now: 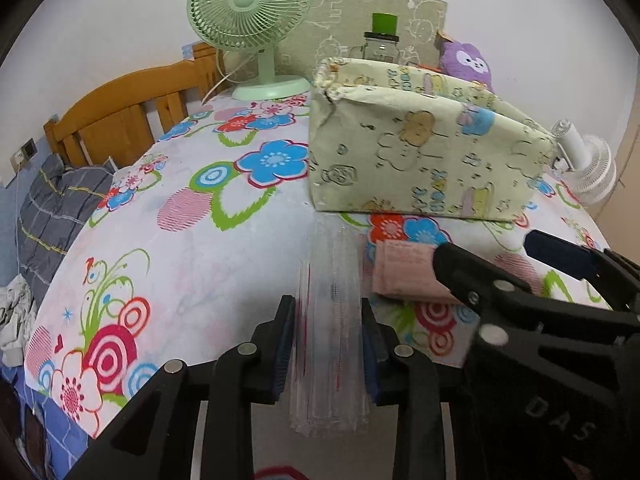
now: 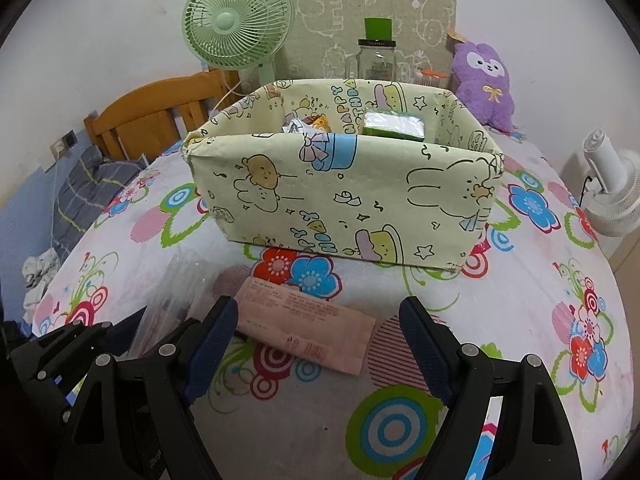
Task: Organize soft objects
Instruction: 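Grasp the clear plastic tube pack with the left tool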
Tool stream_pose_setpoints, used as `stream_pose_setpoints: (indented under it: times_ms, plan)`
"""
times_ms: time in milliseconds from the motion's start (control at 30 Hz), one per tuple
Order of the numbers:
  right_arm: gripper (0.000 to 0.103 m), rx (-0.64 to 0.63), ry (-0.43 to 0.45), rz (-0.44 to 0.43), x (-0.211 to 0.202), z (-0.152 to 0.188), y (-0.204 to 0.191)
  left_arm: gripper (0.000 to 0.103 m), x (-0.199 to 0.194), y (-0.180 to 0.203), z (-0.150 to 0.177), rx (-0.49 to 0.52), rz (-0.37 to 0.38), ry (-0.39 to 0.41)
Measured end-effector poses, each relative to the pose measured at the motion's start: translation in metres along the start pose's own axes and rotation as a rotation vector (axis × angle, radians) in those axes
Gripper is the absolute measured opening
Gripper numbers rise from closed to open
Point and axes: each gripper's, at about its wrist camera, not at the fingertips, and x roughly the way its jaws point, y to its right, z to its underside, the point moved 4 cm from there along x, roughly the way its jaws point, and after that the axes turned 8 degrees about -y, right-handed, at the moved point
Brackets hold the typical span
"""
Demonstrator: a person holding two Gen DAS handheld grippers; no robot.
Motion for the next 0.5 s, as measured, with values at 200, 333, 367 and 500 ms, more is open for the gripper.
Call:
stream_pose_setpoints:
  times_ms: [200,333,367,500]
  plan:
    - [0.085,0.001,-0.003,0.001,-0.001,0.004,0.002,0.029,0.002,0.012,0.006,0.019,0.017,-0.015]
    - [0.085,0.004,-0.009,0.004,0.001,0.006,0.006,0.029,0.006,0.014,0.001,0.021,0.013,-0.013]
    - [0.085,0.006,-0.011,0.004,0.001,0.005,0.007,0.029,0.008,0.014,-0.002,0.023,0.01,-0.011]
    - [0.085,0.014,-0.02,0.003,0.006,0.003,0.012,0.029,0.015,0.011,-0.012,0.017,0.003,-0.008]
